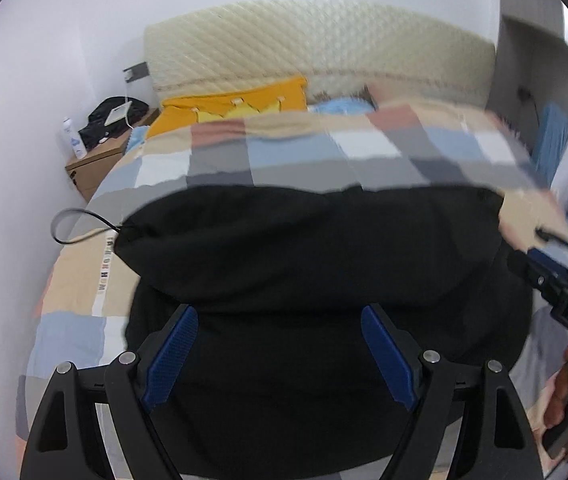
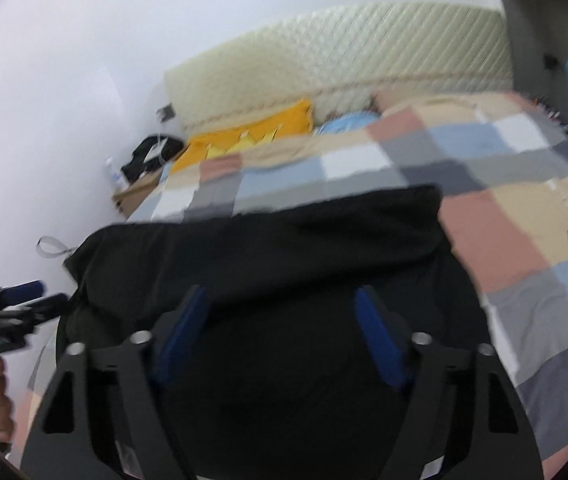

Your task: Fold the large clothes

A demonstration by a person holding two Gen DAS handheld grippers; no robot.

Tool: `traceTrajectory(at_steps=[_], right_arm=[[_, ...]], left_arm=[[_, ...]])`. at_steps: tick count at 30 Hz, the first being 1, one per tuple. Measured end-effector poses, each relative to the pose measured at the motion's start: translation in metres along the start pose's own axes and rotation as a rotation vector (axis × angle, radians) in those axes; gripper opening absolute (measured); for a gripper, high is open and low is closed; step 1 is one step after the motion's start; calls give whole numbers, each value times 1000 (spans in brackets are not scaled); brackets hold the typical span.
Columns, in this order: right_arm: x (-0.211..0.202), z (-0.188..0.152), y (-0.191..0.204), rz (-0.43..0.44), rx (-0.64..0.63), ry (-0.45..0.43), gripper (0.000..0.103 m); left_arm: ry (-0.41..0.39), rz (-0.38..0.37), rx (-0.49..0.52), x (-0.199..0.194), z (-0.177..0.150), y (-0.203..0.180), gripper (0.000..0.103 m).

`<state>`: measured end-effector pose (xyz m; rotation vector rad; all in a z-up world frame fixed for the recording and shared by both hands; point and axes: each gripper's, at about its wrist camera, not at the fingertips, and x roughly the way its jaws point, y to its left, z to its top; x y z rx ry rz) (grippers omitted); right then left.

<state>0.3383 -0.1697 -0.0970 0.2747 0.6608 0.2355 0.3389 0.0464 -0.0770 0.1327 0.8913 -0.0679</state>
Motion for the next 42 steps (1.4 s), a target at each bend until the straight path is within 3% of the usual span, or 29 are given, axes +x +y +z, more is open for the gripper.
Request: traceTrajectory(at_steps=[6,13,18,22,29,36,42], right_arm=[[50,-3,4,-10,-59,95,71],[98,14,-6,-52,-109,90,72],[134,25,-16,-96,-108,126,74],[137,27,-19,-113,-132,126,75],[101,30,-15,-95,-70,122,75],[25,73,22,-95,-131,41,75],[-47,107,45,-120,-250,9,75]], left_arm=[[14,31,21,47,11,-12,84],[50,-1,-36,96,35,2,84],[76,-12,-83,129,47,14,95],[92,-26,-149,148,49,26,95],[79,-10,-229,117,35,43,95],[3,53,-238,44,38,60,95],[-82,55,-236,-19,48,62,95]])
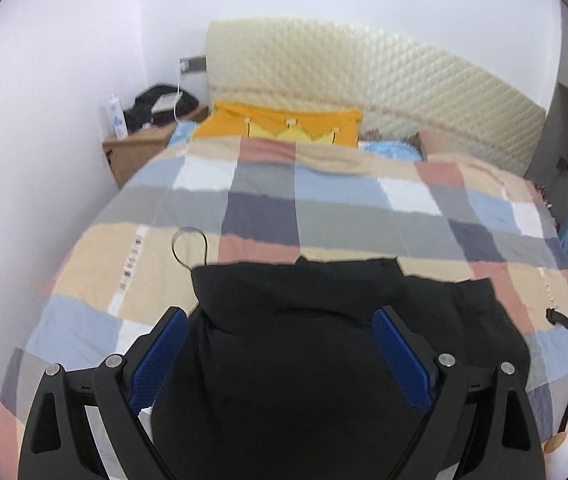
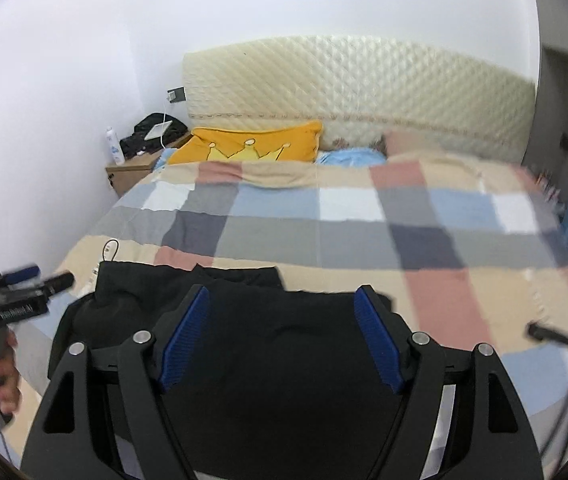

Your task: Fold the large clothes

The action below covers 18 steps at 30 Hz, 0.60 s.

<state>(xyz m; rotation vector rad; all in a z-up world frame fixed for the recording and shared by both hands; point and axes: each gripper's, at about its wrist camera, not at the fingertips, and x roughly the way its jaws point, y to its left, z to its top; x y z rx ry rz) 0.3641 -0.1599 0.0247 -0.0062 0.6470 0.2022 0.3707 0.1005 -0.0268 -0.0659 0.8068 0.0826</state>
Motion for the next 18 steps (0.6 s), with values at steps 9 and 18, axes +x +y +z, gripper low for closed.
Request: traceTrajectory(at_steps=[9,18], right_arm=[[10,-34,-17,29,32,-65,79],[79,-115,-67,107,243,-78,79]], left_arm=[[-55,29,88,-5,-10,-6,95],[-43,40,81,63,-58,6,95]])
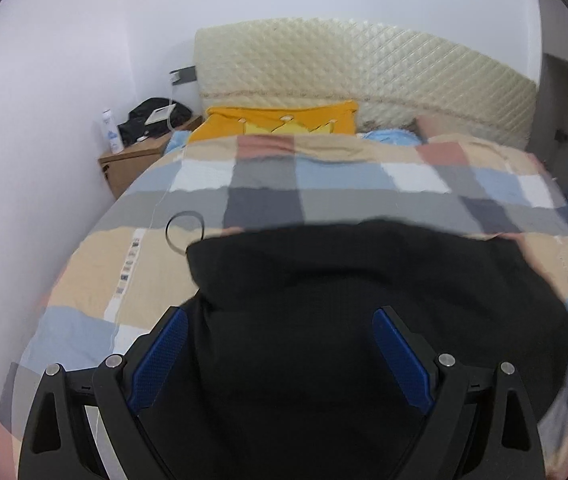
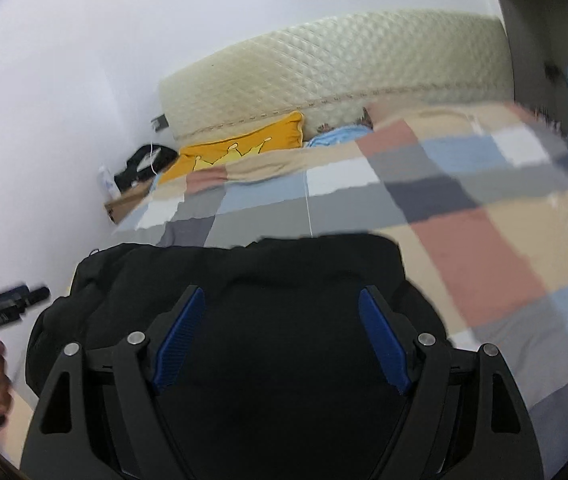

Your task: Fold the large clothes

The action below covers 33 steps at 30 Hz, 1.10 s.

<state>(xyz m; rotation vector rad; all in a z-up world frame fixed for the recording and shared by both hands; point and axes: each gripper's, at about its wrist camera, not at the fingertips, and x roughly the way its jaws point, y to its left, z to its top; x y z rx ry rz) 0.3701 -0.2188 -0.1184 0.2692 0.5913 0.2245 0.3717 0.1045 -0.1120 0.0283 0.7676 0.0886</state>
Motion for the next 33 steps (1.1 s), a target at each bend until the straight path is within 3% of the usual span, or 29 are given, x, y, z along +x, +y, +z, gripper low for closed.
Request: traceTrajectory(at_steps=[8,20,26,30,33], right_arm=[[49,-39,6,-13,-199,-14,81],[63,-49,2,2,-153,-51,87],[26,-33,-1,4,-105,-58,87],[-22,-14,12,-23,-144,-128,87],[-66,-1,24,-39,-159,-175,100]], left_arm=[[13,-22,-97,51,-24,18,95],[-19,-8,-77,62,-44,13,98],[-50,109,-2,30,-39,-1,97],[-78,115,-1,-12,-29,-17,97],[-133,128,2,-53,-20,-28,97]])
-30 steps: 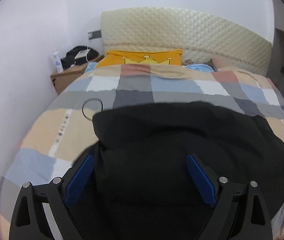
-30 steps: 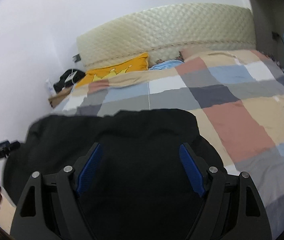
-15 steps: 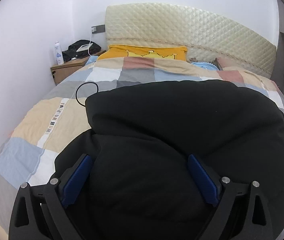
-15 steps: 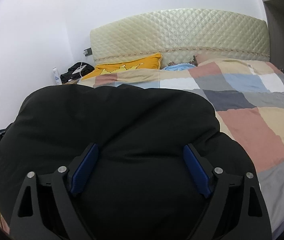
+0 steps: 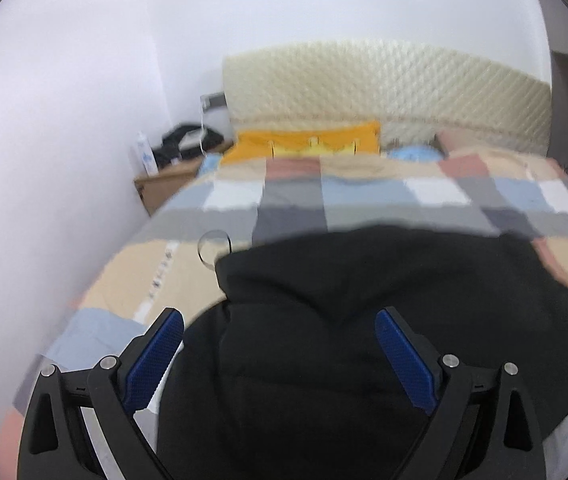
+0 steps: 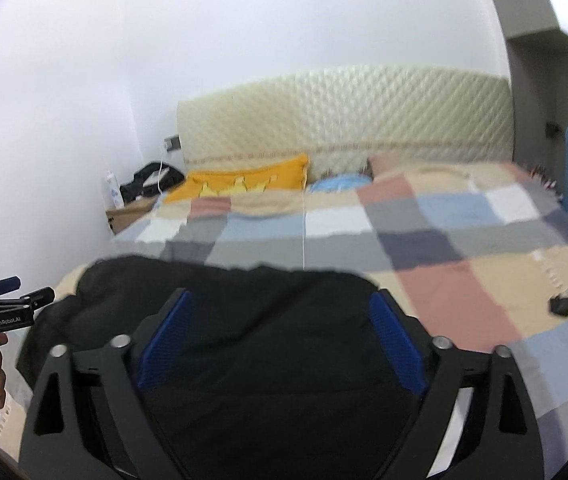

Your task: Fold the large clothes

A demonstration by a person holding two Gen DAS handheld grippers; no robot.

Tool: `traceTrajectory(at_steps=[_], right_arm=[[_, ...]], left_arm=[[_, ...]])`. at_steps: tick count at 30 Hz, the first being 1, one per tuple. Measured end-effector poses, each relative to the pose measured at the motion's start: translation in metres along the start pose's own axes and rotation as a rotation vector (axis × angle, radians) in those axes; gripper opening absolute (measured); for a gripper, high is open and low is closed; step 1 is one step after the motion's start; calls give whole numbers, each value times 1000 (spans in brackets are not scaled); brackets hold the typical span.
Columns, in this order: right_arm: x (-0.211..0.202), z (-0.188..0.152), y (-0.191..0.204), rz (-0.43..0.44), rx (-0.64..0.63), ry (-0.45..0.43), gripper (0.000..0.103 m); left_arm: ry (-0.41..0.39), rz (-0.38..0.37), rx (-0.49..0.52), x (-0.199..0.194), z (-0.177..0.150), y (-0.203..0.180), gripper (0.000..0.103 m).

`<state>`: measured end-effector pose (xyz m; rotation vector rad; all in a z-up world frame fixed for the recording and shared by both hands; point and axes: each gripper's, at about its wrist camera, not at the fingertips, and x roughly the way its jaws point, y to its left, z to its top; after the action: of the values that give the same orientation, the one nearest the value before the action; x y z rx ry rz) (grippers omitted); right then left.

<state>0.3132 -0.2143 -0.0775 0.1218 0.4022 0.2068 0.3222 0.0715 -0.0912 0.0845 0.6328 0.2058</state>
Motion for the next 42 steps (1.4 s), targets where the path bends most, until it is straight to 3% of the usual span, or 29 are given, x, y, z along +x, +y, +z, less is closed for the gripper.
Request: traceTrajectory(at_steps=[4,10,14,18,23,27,30,33,39,42], right_arm=[[-45,21,8,3,-10,-47,103],[-95,27,14,25,-11,-80,103],[-121,19,15,66,5,-79,103],[-150,18,17,102,2,-111,103],[-179,17,31,129,-26,-146,103],[-196,15,50,138,-76,-173,103],[-203,11,58,143,-77,-178,103],[-204,6,62,145,-79,-168,103],[-193,-14,67,143,-75,-137,103],[-187,-24,69,130,-82,-126,103]], left_arm=[[-87,-27,-20,-70,22,-11,97],[-154,-112,-31,-154,27,-26,97],[-231,-63,-41,-200,21,-35,97],[-271,-92,-28,-233,18,-38,100],[-259,-110,2,-251,8,-42,100],[-272,-80,6,-261,-1,-40,100],[-259,-112,-1,-264,-8,-38,100],[-231,-139,-25,-260,-16,-33,100],[-203,-94,-79,-239,-33,-25,100],[-153,-105,-50,-222,-39,-30,100]])
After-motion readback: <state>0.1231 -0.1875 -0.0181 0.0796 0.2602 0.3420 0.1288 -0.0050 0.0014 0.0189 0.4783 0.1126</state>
